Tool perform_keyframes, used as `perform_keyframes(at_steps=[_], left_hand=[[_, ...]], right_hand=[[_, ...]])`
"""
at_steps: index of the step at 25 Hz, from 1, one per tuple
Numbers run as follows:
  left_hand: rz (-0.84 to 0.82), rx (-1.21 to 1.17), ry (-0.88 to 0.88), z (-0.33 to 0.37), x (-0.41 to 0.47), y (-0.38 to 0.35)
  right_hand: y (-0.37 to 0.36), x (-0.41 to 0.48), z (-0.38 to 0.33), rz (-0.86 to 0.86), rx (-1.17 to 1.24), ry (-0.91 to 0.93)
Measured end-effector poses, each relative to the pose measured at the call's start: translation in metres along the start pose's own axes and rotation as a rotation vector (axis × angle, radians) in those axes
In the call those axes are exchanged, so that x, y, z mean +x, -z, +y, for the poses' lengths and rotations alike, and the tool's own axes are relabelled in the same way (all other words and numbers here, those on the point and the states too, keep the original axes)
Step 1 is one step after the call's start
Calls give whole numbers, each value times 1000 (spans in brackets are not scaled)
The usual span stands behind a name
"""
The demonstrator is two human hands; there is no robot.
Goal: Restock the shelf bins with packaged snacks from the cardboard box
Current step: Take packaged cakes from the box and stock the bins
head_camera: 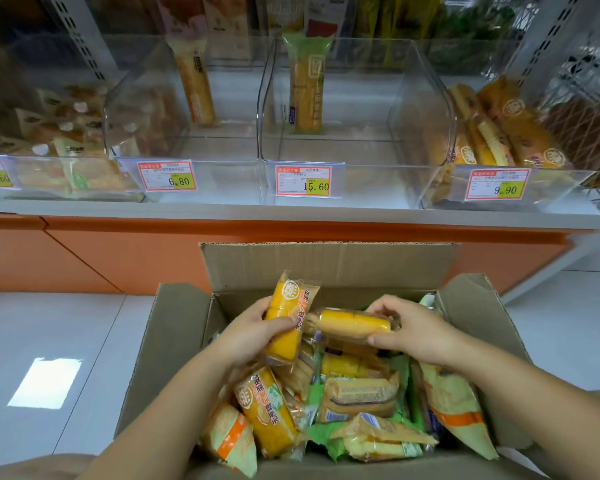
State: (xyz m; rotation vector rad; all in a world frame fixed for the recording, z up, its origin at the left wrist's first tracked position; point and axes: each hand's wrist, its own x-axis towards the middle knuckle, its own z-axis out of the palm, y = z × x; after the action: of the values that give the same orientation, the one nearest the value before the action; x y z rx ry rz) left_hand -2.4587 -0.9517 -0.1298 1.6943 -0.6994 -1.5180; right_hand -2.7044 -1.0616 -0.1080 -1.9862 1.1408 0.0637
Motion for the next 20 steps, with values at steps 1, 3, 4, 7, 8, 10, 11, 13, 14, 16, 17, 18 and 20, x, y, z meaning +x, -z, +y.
perform_keyframes(at_steps=[1,3,4,7,8,10,11,13,14,16,17,18,20], left_hand=[[-7,-28,20,1,1,1],[-59,-110,71,1,1,2],[-99,-163,99,0,1,2],[-212,-273,151,-3,0,-1],[-244,-292,159,-4,-1,-2],[-275,-346,183,-5,-4,-6],[-276,-364,185,-4,-5,-8],[-263,-367,158,-4,-6,-9],[-254,-362,143,-4,-6,-10],[-240,-333,117,-4,-7,-12],[-237,-310,111,-4,-6,-13],[-241,-287,110,-5,-7,-14],[-249,-256,113,-5,-8,-17]], right_hand=[[1,-5,1,45,-1,79],[-1,-16,2,113,-54,270],[-3,-19,2,135,-78,343],[-10,-23,1,186,-110,473],[-11,-22,1,207,-110,500],[-11,-21,2,210,-112,515],[-10,-19,4,205,-126,515],[-11,-15,6,231,-104,460],[-12,-14,5,254,-16,385],[-14,-14,0,273,285,202],[-16,-14,-1,281,420,127],[-17,-13,-2,303,529,63],[-18,-10,-1,362,789,-63]])
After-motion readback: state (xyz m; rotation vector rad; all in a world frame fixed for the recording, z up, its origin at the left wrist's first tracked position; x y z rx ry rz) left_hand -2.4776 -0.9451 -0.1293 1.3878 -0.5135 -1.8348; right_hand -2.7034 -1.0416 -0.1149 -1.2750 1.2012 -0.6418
